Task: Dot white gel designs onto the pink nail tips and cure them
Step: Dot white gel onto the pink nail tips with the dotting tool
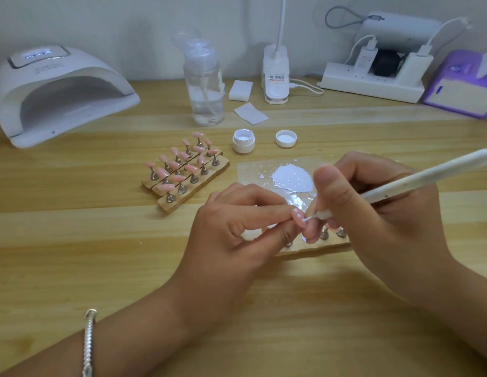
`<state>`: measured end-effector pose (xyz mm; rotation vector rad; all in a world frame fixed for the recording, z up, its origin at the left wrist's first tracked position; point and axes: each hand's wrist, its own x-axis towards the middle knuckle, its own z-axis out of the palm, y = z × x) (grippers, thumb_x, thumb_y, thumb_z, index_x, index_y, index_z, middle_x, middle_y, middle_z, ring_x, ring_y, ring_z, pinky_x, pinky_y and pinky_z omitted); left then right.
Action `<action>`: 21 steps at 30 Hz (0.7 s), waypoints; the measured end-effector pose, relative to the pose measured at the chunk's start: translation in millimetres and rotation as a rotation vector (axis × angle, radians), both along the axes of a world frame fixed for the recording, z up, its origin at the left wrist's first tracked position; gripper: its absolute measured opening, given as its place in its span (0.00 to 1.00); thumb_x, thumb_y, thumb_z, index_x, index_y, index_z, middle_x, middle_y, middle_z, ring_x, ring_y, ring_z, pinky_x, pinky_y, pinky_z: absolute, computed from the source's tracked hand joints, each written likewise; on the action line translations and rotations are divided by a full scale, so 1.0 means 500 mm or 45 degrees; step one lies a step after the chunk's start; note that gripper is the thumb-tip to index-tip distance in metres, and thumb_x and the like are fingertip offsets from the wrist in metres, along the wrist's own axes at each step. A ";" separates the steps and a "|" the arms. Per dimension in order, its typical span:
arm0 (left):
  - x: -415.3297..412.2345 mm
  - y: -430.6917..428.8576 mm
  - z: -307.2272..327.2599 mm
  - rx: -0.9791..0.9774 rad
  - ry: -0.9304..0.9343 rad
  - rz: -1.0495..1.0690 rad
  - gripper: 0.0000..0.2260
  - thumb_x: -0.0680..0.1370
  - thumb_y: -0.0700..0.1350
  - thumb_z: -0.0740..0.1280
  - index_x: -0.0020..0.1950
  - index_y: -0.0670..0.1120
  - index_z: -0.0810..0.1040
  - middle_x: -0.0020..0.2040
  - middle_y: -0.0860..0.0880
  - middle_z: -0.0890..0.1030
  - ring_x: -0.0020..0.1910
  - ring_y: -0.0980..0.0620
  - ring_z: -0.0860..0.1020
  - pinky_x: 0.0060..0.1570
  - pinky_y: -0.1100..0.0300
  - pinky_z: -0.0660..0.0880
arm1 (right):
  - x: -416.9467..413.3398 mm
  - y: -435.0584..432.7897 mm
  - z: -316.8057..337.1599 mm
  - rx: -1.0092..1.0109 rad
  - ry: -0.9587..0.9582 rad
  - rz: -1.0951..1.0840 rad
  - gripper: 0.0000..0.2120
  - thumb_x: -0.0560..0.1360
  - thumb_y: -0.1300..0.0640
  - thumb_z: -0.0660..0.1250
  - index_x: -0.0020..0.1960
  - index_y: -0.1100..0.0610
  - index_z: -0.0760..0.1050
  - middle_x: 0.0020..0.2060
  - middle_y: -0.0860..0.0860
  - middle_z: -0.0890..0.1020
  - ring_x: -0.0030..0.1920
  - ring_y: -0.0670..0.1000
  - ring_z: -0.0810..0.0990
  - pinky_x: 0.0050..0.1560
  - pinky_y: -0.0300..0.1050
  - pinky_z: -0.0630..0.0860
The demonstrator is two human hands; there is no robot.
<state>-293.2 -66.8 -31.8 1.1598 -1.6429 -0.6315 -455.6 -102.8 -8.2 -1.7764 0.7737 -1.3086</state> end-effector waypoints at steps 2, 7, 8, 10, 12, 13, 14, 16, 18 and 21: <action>0.000 -0.001 0.000 -0.013 0.004 0.000 0.05 0.75 0.47 0.72 0.45 0.51 0.88 0.44 0.57 0.84 0.48 0.48 0.81 0.50 0.38 0.73 | 0.000 0.000 0.000 -0.003 0.004 0.001 0.18 0.81 0.57 0.65 0.33 0.61 0.73 0.25 0.50 0.81 0.25 0.43 0.79 0.31 0.29 0.71; 0.000 -0.001 0.000 -0.020 0.000 -0.011 0.05 0.76 0.47 0.72 0.44 0.52 0.88 0.43 0.56 0.84 0.47 0.48 0.81 0.50 0.38 0.73 | 0.002 0.000 0.001 -0.039 0.046 -0.020 0.17 0.79 0.57 0.64 0.33 0.61 0.73 0.25 0.49 0.81 0.25 0.40 0.77 0.32 0.27 0.70; 0.000 -0.002 -0.001 -0.018 0.000 -0.011 0.05 0.76 0.47 0.72 0.45 0.52 0.88 0.43 0.56 0.84 0.47 0.48 0.81 0.50 0.38 0.73 | 0.001 -0.001 0.000 -0.045 0.058 -0.022 0.17 0.79 0.58 0.64 0.33 0.61 0.73 0.25 0.49 0.81 0.26 0.40 0.77 0.32 0.27 0.70; 0.000 -0.002 -0.001 -0.017 -0.007 -0.005 0.05 0.76 0.47 0.72 0.45 0.51 0.88 0.43 0.56 0.84 0.47 0.49 0.81 0.51 0.38 0.73 | 0.000 -0.001 0.000 -0.050 0.073 -0.025 0.17 0.79 0.58 0.64 0.33 0.61 0.73 0.25 0.49 0.81 0.26 0.40 0.77 0.33 0.27 0.70; 0.000 -0.001 -0.001 -0.019 -0.016 0.002 0.05 0.76 0.47 0.72 0.45 0.52 0.88 0.43 0.56 0.84 0.48 0.49 0.81 0.51 0.38 0.73 | -0.001 -0.001 0.001 -0.046 0.075 -0.024 0.17 0.79 0.57 0.64 0.33 0.61 0.73 0.25 0.49 0.81 0.26 0.40 0.77 0.33 0.27 0.70; 0.000 -0.001 -0.001 -0.023 -0.018 0.006 0.05 0.76 0.47 0.72 0.45 0.52 0.88 0.43 0.56 0.84 0.48 0.49 0.81 0.50 0.38 0.73 | 0.000 -0.001 0.001 -0.047 0.072 -0.019 0.17 0.79 0.56 0.64 0.33 0.61 0.73 0.25 0.49 0.81 0.26 0.40 0.77 0.32 0.27 0.70; 0.000 -0.001 -0.001 -0.027 -0.019 0.008 0.05 0.76 0.47 0.72 0.45 0.52 0.88 0.43 0.56 0.84 0.47 0.49 0.81 0.50 0.38 0.73 | 0.000 -0.001 0.002 -0.046 0.068 -0.014 0.17 0.79 0.56 0.64 0.33 0.61 0.74 0.25 0.49 0.81 0.26 0.40 0.78 0.32 0.27 0.70; 0.000 0.000 -0.002 -0.031 -0.019 0.009 0.04 0.75 0.47 0.72 0.45 0.52 0.88 0.43 0.57 0.83 0.47 0.49 0.81 0.50 0.38 0.73 | -0.002 -0.002 0.001 -0.032 0.051 -0.006 0.18 0.79 0.56 0.65 0.33 0.61 0.73 0.25 0.49 0.81 0.25 0.41 0.78 0.32 0.28 0.71; 0.000 -0.001 -0.003 -0.031 -0.014 0.017 0.04 0.75 0.47 0.73 0.46 0.51 0.88 0.43 0.57 0.83 0.47 0.50 0.81 0.49 0.38 0.73 | -0.003 -0.002 -0.001 -0.006 0.002 0.016 0.18 0.81 0.56 0.65 0.33 0.61 0.73 0.25 0.52 0.81 0.25 0.43 0.79 0.31 0.30 0.71; -0.001 -0.002 -0.003 -0.032 -0.020 0.021 0.05 0.75 0.49 0.72 0.47 0.51 0.88 0.43 0.56 0.83 0.47 0.51 0.80 0.48 0.38 0.73 | -0.003 -0.002 -0.001 0.024 -0.076 0.041 0.16 0.80 0.57 0.62 0.33 0.58 0.72 0.24 0.53 0.80 0.25 0.45 0.79 0.30 0.32 0.71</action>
